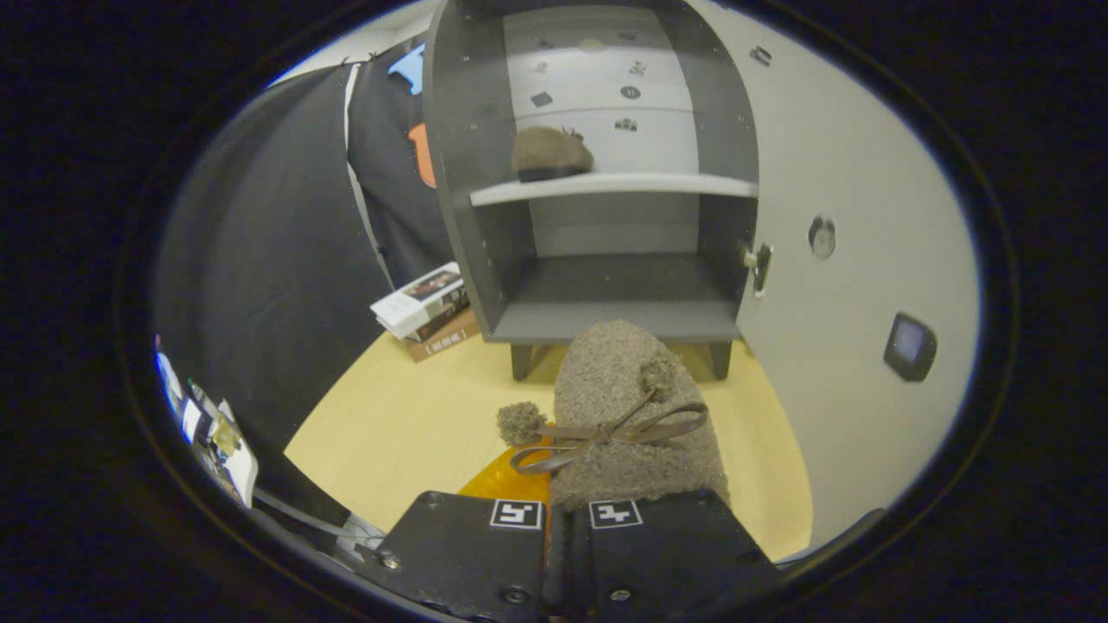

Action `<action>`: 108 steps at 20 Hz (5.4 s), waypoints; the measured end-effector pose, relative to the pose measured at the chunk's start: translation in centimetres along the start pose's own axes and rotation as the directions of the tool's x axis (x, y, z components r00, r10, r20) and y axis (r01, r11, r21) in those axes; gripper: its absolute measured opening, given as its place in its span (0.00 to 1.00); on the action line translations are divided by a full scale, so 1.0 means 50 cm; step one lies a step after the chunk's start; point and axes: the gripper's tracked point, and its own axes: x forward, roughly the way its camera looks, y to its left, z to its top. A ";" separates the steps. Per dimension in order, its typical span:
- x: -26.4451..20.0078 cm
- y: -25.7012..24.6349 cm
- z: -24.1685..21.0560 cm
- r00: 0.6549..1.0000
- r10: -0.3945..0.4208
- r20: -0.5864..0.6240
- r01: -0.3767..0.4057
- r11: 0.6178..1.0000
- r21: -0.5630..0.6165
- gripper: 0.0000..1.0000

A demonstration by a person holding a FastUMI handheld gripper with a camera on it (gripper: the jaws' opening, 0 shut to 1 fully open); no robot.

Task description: Open the shoe cabinet door, grab the shoes and put them into the shoe cabinet, then close the shoe cabinet door.

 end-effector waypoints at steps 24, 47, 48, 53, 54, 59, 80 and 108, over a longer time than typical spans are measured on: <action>0.211 -0.063 0.733 0.914 -0.125 0.385 0.125 0.992 0.025 0.07; 0.535 -0.166 0.669 0.972 -0.211 -0.105 0.224 0.965 0.133 0.09; 0.534 -0.169 0.669 0.968 -0.223 -0.112 0.237 0.962 0.135 0.10; 0.526 -0.159 0.665 0.963 -0.242 -0.119 0.255 0.961 0.104 0.18; 0.518 -0.166 0.670 0.960 -0.263 -0.098 0.271 0.960 0.076 0.19; 0.447 -0.147 0.667 0.959 -0.285 0.014 0.285 0.959 0.015 0.31; -0.205 0.020 0.468 0.908 -0.110 0.403 0.125 0.992 -0.011 0.99; -0.656 -0.498 0.334 0.793 -0.446 0.414 0.389 0.895 0.219 1.00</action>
